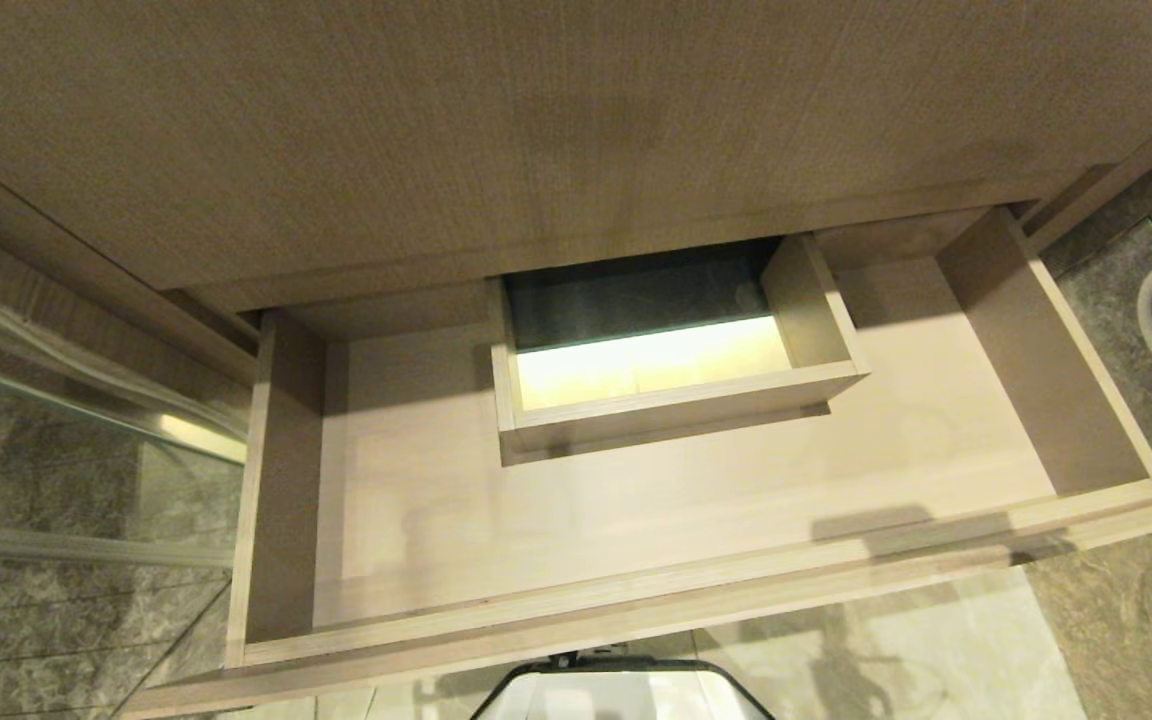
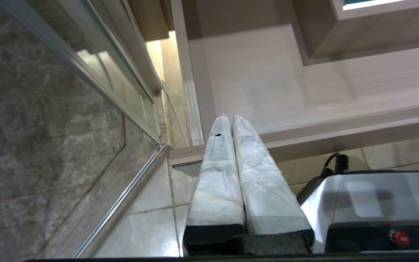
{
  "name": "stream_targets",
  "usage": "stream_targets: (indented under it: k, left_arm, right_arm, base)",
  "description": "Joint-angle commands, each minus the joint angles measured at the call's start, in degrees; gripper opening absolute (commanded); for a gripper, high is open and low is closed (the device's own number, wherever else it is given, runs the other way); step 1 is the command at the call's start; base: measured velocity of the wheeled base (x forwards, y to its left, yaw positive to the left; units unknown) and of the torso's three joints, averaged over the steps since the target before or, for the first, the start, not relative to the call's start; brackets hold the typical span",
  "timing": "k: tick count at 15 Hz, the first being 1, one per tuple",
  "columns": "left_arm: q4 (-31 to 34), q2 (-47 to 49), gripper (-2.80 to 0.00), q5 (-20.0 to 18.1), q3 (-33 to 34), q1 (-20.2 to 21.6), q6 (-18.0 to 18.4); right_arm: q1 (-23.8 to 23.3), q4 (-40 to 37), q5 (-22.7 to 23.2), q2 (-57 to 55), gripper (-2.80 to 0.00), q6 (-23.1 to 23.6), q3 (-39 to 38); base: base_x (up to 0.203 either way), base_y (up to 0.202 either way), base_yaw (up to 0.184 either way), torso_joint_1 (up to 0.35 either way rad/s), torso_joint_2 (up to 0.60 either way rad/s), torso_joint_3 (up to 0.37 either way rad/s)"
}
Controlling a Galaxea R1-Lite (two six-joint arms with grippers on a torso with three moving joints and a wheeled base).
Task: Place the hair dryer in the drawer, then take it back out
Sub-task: Put it into the drawer
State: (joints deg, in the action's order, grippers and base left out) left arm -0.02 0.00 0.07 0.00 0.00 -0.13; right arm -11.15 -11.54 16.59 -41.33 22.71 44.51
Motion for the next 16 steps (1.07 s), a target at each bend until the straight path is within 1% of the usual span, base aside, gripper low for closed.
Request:
stream_targets:
  k: [1,5,8,12,16]
  left_arm:
    - [-0.06,0.00,-2.80,0.01,0.09,0.00,-0.04]
    - [-0.06,-0.01,-2.80,0.01,0.09,0.00,-0.04]
    - [-0.06,0.00,-2.80,0.01,0.09,0.00,-0.01]
    - [-0.06,0.00,-2.80,0.01,0.09,0.00,-0.04]
    - [-0.06,-0.08,-2.80,0.01,0.09,0.00,-0.04]
  right_arm:
    - [-0.01,0.09,0.11,-1.50,-2.80,0.14,0.48]
    - [-0.13,-0.27,0.02,-6.24,-2.80,0.11,3.94]
    - [-0.94,-1.95,-0.06,-14.14,-2.80,-0.59,9.34]
    - [-2.74,-3.77,0.00,-25.31,-2.80,-3.96,16.79]
    - [-3.14,-4.24,0.56,-36.02,-2.80,-4.56,20.43]
  base:
    - [0.000,0.000,0.000,0.002,0.31,0.298]
    - [0.000,0.000,0.000,-0.029,0.32,0.295]
    - [0.000,0.000,0.000,0.079,0.13,0.204]
    - [0.000,0.000,0.000,0.038,0.05,0.068]
    - [0.000,0.000,0.000,0.013,0.02,0.036]
